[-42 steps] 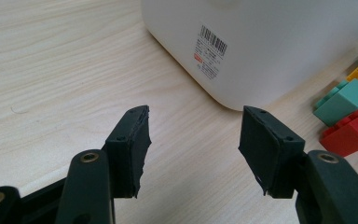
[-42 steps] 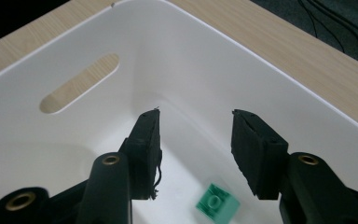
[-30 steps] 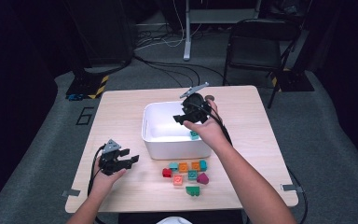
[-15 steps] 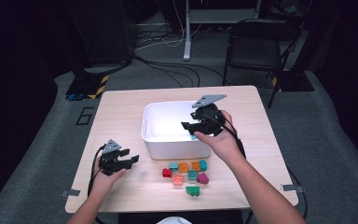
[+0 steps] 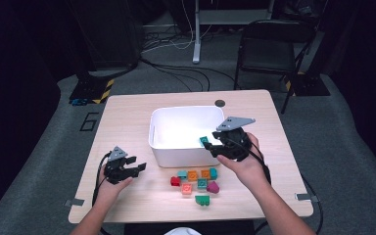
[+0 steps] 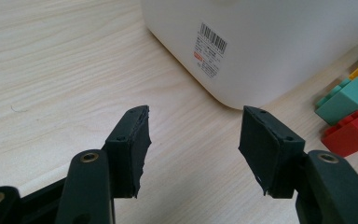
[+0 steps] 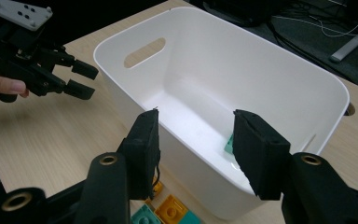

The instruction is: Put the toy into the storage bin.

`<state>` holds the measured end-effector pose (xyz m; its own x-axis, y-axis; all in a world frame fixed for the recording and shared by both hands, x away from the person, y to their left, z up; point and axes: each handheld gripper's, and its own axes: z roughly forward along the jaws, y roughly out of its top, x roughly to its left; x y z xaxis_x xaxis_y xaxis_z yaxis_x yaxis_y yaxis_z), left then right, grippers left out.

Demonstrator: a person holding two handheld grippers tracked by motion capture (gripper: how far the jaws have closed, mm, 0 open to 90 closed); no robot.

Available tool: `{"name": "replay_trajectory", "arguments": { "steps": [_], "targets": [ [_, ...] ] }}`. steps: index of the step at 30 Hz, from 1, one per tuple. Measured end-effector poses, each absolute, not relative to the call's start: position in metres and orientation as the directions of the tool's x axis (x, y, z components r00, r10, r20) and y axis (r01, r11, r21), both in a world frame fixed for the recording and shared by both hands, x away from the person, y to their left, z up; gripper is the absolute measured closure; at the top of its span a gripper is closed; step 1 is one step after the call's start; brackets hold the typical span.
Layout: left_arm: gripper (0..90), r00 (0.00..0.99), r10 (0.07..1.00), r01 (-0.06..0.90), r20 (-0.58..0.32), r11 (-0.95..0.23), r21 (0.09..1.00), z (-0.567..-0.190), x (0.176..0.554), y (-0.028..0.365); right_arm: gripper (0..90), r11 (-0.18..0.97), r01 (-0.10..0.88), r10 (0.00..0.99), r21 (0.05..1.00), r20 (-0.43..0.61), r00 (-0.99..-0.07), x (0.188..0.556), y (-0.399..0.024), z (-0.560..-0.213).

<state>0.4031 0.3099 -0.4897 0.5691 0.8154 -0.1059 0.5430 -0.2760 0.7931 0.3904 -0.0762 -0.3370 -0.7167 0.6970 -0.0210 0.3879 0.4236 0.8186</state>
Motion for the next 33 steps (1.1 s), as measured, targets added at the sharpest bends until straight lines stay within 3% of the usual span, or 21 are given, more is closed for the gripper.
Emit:
{"name": "replay_trajectory", "arguments": {
  "steps": [16,33],
  "targets": [
    [42.5,0.57,0.815,0.544,-0.104,-0.28,0.791,-0.491,0.404,0.309,50.7,0.41,0.446,0.743,0.796,-0.008,-0.67,0.376,-0.089,-0.405],
    [42.5,0.569,0.816,0.546,-0.104,-0.28,0.79,-0.491,0.403,0.309,50.6,0.423,0.489,0.763,0.763,-0.008,-0.647,0.379,-0.088,-0.455]
  ]
}}
